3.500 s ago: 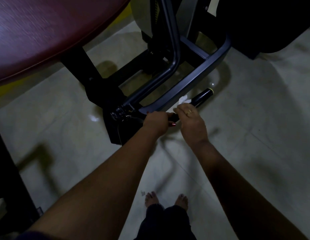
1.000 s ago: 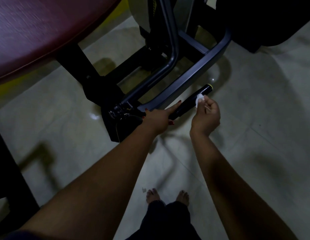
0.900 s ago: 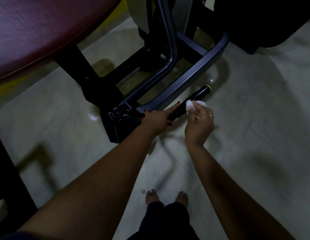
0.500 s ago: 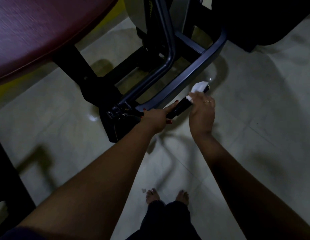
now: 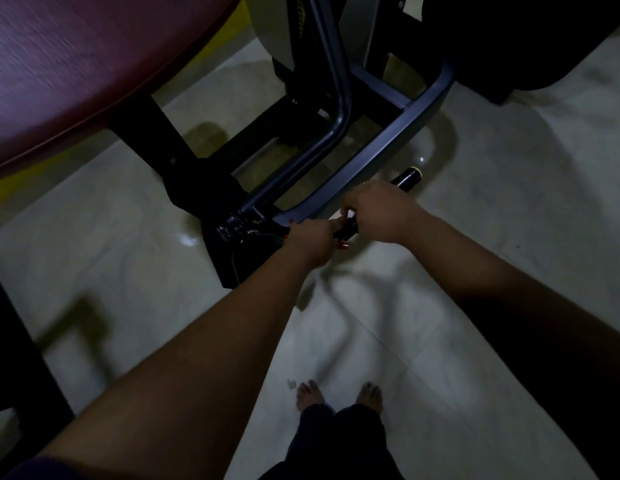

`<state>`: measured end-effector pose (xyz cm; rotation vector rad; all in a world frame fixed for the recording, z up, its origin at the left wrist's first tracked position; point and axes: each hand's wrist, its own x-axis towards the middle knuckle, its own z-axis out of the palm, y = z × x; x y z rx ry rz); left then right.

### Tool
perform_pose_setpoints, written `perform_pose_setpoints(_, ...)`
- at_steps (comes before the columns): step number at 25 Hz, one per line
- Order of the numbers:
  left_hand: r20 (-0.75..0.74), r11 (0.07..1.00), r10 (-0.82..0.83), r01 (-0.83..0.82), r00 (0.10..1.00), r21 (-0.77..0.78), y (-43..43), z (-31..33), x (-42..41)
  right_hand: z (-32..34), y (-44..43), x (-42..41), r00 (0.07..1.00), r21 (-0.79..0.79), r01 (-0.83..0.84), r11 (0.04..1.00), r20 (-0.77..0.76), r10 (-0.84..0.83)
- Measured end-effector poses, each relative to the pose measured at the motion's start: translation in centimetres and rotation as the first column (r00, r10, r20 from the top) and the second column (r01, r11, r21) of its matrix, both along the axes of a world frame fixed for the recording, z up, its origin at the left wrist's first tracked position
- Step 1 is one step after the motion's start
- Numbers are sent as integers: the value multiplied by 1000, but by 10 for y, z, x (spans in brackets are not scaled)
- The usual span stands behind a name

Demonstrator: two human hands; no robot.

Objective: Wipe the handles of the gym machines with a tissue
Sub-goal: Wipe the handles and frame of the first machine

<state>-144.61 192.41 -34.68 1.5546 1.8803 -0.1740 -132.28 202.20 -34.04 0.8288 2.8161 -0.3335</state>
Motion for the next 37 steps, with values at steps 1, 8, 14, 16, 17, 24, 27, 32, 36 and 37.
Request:
perform_pose_setpoints(1, -4, 1000, -9, 9, 1000, 4, 0, 0, 0, 1, 6, 1, 1000, -42, -22, 999, -11, 21)
perform_pose_setpoints(8, 46, 1000, 2, -2, 999, 13, 0, -1, 0, -8, 17, 1, 987, 79, 141, 987, -83, -134)
perform_pose_setpoints(14, 47, 1000, 0, -1, 999, 12, 2, 2, -1, -26, 27, 36, 839, 171, 364, 916, -488, -242)
perform_pose_setpoints(16, 37, 1000, 7, -7, 999, -5, 2, 3, 2, -28, 12, 40, 664, 34, 574, 818, -604, -441)
perform_pose_setpoints(17, 44, 1000, 26, -25, 999, -6, 3, 4, 5, -30, -5, 37, 625, 23, 589, 808, -646, -438)
perform_pose_setpoints(24, 189, 919, 352, -377, 916, 117, 12, 6, 22, -55, -19, 47, 683, 235, 487, 841, -703, -199)
perform_pose_setpoints(27, 250, 863, 430, -476, 868, 169, 24, 5, 32, -51, -18, 34, 343, -98, 752, 652, -786, -514)
perform_pose_setpoints(32, 216, 884, 405, -441, 889, 155, 34, 7, 30, -49, -78, 2, -113, -590, 717, 370, -623, -774)
perform_pose_setpoints(36, 162, 865, 425, -452, 891, 218, 26, 6, 43, -51, -18, 2, -555, -966, 246, -84, -69, -829)
perform_pose_setpoints(37, 147, 861, 429, -453, 891, 231, 24, 6, 45, -51, -9, 2, -587, -995, 24, -96, 64, -807)
